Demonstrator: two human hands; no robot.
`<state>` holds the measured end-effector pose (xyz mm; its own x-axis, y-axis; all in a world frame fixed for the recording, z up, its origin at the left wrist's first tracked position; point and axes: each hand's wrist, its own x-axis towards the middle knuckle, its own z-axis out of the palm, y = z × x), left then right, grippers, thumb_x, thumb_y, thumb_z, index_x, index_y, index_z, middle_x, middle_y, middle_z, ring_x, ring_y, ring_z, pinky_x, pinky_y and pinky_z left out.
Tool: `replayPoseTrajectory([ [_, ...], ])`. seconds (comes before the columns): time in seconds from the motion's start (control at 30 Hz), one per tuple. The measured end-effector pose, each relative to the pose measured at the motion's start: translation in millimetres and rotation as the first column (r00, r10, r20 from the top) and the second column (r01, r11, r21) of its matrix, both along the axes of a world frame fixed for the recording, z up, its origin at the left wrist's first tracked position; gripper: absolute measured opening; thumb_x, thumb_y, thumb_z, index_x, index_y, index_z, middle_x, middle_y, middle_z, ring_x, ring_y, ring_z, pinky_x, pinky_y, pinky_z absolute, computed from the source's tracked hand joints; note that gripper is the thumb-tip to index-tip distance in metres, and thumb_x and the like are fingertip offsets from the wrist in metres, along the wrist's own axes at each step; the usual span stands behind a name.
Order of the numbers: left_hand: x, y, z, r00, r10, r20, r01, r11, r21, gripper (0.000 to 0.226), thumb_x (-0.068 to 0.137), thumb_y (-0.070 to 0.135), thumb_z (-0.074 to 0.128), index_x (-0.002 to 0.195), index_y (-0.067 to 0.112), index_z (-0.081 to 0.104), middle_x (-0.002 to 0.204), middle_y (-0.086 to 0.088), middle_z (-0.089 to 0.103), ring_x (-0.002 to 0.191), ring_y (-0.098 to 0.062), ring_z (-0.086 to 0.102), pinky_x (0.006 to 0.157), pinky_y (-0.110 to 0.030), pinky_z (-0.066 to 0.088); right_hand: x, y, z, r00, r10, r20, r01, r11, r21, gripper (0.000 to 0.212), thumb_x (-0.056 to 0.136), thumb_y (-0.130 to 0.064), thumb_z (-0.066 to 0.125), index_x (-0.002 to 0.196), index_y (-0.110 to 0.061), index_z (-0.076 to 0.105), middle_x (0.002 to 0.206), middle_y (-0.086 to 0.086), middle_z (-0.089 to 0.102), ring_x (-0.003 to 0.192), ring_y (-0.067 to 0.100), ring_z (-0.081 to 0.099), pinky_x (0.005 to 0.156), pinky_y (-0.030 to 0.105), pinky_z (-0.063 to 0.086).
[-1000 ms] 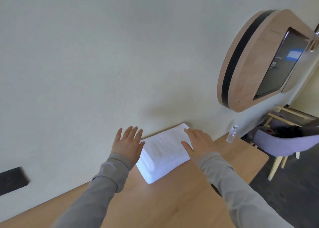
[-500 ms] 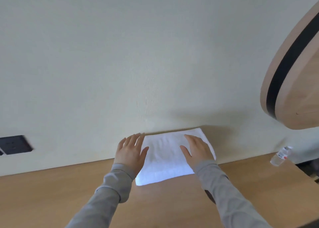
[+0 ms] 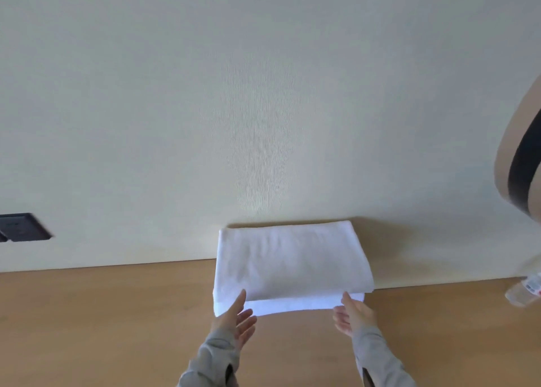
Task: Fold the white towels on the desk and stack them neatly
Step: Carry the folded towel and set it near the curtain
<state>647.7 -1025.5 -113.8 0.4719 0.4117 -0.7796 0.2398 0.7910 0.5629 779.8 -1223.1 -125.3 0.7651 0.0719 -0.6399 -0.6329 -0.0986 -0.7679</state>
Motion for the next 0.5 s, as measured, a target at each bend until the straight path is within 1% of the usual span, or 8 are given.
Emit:
replayPoseTrajectory([
  [0.07,10.0,-3.9,-6.8,0.999,0.030,0.019,-0.029,0.998,-0.050,0.044,0.078,0.033,0.072,0.101,0.001,0.052,0.100,-0.012,0.060,0.089,-0.028,0.061,0.083,-0.037,0.048,5.4,-0.8,-3.2,0.994,-0.057,-0.092,0.066,0.993,0.095,0.026,0.093,-0.020,0.055,0.095,0.006,0.052,0.074,0.016,0.056,0.055,0.024,0.050,0.049,0.027,0.051],
  [0.1,15.1,-5.1,-8.8,0.998,0.056,0.029,-0.054,0.996,-0.074,0.047,0.077,0.033,0.072,0.105,0.002,0.050,0.101,-0.011,0.060,0.093,-0.028,0.061,0.086,-0.037,0.047,10.4,-0.6,-5.1,0.989,-0.086,-0.121,0.102,0.985,0.137,0.030,0.093,-0.021,0.055,0.103,0.006,0.051,0.085,0.019,0.058,0.063,0.027,0.053,0.065,0.035,0.055],
  [0.17,24.1,-4.2,-12.0,0.989,0.135,0.058,-0.127,0.984,-0.124,0.050,0.077,0.032,0.073,0.109,0.003,0.048,0.100,-0.011,0.059,0.098,-0.029,0.060,0.089,-0.037,0.046,20.5,-0.3,-5.9,0.975,-0.137,-0.176,0.171,0.965,0.200,0.040,0.093,-0.026,0.055,0.115,0.006,0.047,0.104,0.021,0.057,0.091,0.034,0.059,0.093,0.045,0.046],
  [0.2,28.2,-2.2,-14.1,0.980,0.184,0.071,-0.172,0.974,-0.149,0.051,0.077,0.032,0.073,0.110,0.003,0.048,0.099,-0.012,0.059,0.100,-0.030,0.059,0.089,-0.038,0.046,25.4,0.6,-5.7,0.965,-0.161,-0.207,0.207,0.952,0.224,0.044,0.092,-0.029,0.055,0.116,0.006,0.047,0.110,0.021,0.055,0.105,0.036,0.057,0.098,0.045,0.044],
  [0.27,35.7,2.9,-18.6,0.958,0.276,0.082,-0.258,0.948,-0.186,0.051,0.077,0.031,0.073,0.112,0.004,0.047,0.097,-0.013,0.057,0.102,-0.030,0.055,0.090,-0.038,0.045,33.4,4.3,-6.8,0.937,-0.219,-0.271,0.293,0.916,0.274,0.047,0.089,-0.034,0.059,0.112,0.005,0.047,0.112,0.020,0.053,0.116,0.035,0.054,0.100,0.044,0.044],
  [0.33,42.7,3.9,-20.8,0.936,0.344,0.081,-0.321,0.923,-0.211,0.052,0.076,0.028,0.074,0.113,0.004,0.047,0.095,-0.012,0.056,0.099,-0.030,0.054,0.089,-0.037,0.044,40.5,6.3,-9.8,0.912,-0.271,-0.308,0.369,0.871,0.325,0.048,0.085,-0.036,0.064,0.110,0.003,0.049,0.113,0.017,0.054,0.117,0.033,0.053,0.101,0.043,0.043],
  [0.4,49.1,2.4,-21.7,0.915,0.392,0.093,-0.363,0.903,-0.231,0.052,0.073,0.025,0.076,0.112,0.003,0.049,0.096,-0.013,0.057,0.096,-0.030,0.056,0.089,-0.036,0.045,47.0,7.2,-13.2,0.892,-0.311,-0.329,0.424,0.828,0.367,0.046,0.080,-0.036,0.069,0.106,0.000,0.054,0.114,0.016,0.057,0.108,0.029,0.056,0.097,0.041,0.046],
  [0.5,57.3,4.0,-20.2,0.885,0.459,0.077,-0.432,0.872,-0.232,0.055,0.068,0.023,0.080,0.111,0.006,0.051,0.101,-0.010,0.057,0.095,-0.028,0.057,0.087,-0.036,0.048,53.3,13.3,-14.1,0.871,-0.344,-0.351,0.474,0.774,0.419,0.047,0.067,-0.037,0.078,0.097,-0.006,0.058,0.107,0.013,0.063,0.093,0.026,0.062,0.080,0.040,0.052],
])
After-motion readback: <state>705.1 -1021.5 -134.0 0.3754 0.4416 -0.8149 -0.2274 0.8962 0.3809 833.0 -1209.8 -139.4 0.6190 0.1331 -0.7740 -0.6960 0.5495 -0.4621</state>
